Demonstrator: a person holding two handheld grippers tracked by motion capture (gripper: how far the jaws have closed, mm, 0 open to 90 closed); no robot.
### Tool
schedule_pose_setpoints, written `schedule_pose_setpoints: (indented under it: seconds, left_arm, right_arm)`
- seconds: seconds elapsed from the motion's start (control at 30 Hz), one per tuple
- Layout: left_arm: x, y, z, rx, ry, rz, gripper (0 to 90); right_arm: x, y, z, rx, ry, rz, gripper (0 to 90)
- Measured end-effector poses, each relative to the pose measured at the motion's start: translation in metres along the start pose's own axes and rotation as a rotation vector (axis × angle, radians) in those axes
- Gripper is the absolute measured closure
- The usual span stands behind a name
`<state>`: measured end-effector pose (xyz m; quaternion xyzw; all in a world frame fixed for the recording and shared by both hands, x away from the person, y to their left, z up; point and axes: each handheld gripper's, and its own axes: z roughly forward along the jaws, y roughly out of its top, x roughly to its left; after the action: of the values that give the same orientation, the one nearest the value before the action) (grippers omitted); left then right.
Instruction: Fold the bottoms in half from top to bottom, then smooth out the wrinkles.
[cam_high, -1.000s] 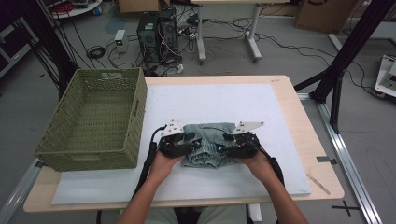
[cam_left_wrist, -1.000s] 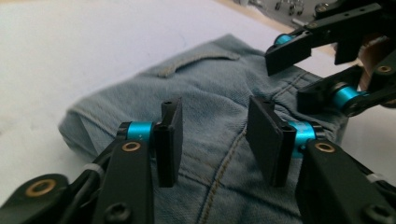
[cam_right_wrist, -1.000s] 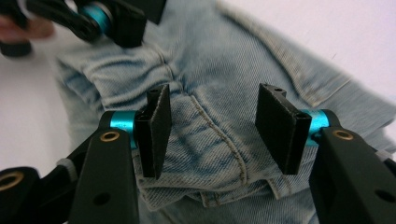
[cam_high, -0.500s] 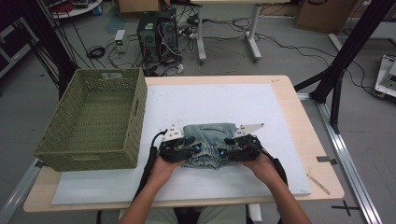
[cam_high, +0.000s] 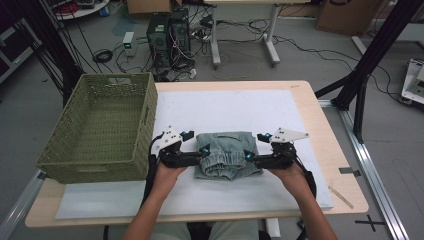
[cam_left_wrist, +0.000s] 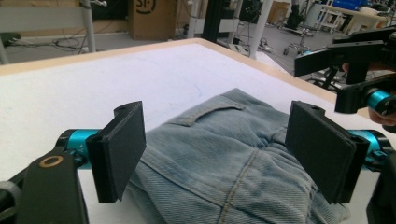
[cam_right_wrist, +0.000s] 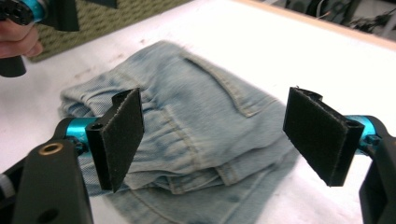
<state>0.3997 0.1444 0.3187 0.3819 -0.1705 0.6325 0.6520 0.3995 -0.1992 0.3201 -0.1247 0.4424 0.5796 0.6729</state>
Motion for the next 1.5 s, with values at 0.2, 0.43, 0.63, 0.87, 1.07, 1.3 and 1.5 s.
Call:
schedule_pose_setpoints:
  seconds: [0.2,0.43,0.63,0.87,1.07,1.3,1.5]
  left_arm:
    - [-0.001,0.001,-0.009,-0.006,0.013,0.02,20.3]
    - [0.001,0.002,-0.012,-0.011,0.02,0.023,20.3]
    - [0.005,-0.001,-0.011,0.0,0.02,0.019,20.3]
    - [0.003,-0.001,-0.01,-0.008,0.016,0.014,20.3]
    - [0.005,-0.002,-0.011,0.001,0.021,0.007,20.3]
    - [0.006,-0.004,-0.014,0.003,0.014,-0.003,25.9]
    - [0.008,-0.01,-0.015,0.039,-0.007,-0.032,39.0]
  right_arm:
    - [-0.007,-0.002,-0.011,0.005,-0.033,0.009,21.2]
    - [-0.01,-0.011,-0.014,0.049,-0.039,0.004,42.1]
    - [-0.006,-0.026,-0.006,0.111,-0.009,0.015,55.6]
    - [0.002,-0.033,0.0,0.154,0.011,-0.024,62.4]
    - [0.001,-0.046,0.012,0.296,0.015,-0.048,74.7]
    - [-0.003,-0.048,0.008,0.304,0.046,-0.033,76.9]
    - [-0.009,-0.035,-0.01,0.173,0.053,0.028,59.6]
